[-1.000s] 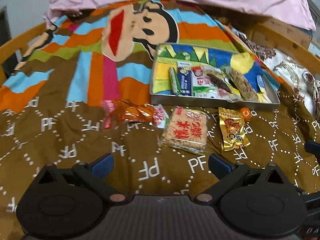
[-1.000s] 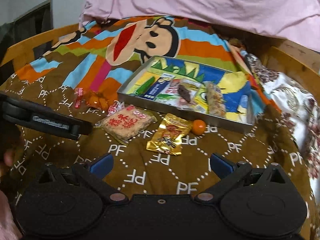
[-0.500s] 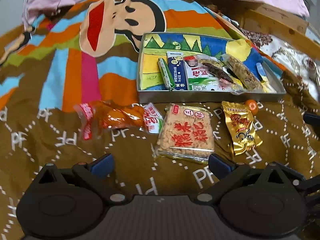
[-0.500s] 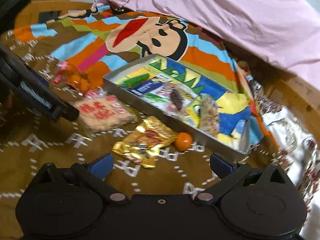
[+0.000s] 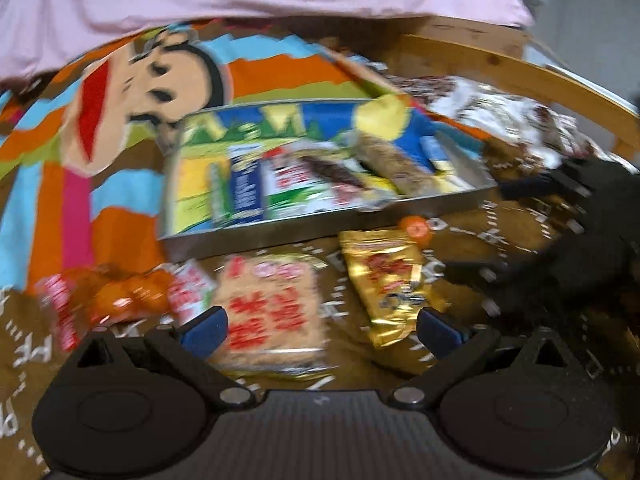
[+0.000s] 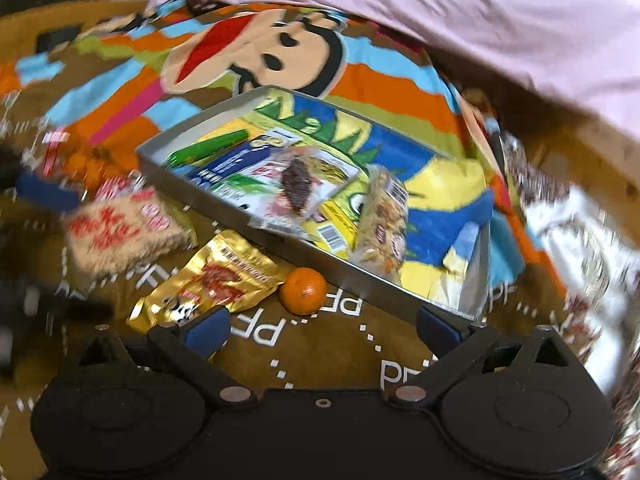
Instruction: Organize snacks
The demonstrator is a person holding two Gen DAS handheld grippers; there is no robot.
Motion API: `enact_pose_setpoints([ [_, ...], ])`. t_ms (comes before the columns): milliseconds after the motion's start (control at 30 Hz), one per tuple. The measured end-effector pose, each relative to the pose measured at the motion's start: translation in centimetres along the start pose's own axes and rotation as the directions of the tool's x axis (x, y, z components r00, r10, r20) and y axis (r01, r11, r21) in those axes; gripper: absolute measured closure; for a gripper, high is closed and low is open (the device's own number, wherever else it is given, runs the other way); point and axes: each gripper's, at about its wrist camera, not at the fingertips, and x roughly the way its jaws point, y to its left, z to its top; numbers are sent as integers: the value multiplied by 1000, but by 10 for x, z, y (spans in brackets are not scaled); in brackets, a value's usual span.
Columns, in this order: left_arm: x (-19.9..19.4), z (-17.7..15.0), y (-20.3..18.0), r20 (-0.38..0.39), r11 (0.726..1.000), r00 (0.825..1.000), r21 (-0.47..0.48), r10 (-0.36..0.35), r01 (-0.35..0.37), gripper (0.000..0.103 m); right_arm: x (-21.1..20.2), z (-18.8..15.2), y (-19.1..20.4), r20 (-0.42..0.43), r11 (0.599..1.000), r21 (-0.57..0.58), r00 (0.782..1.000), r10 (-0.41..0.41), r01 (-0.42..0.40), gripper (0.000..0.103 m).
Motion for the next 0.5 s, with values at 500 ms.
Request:
enact_pose_setpoints([
  [500, 33, 1, -53, 24, 982, 995, 169, -94, 89, 2, 25, -1, -20, -44, 996, 63, 997, 67, -64, 30],
])
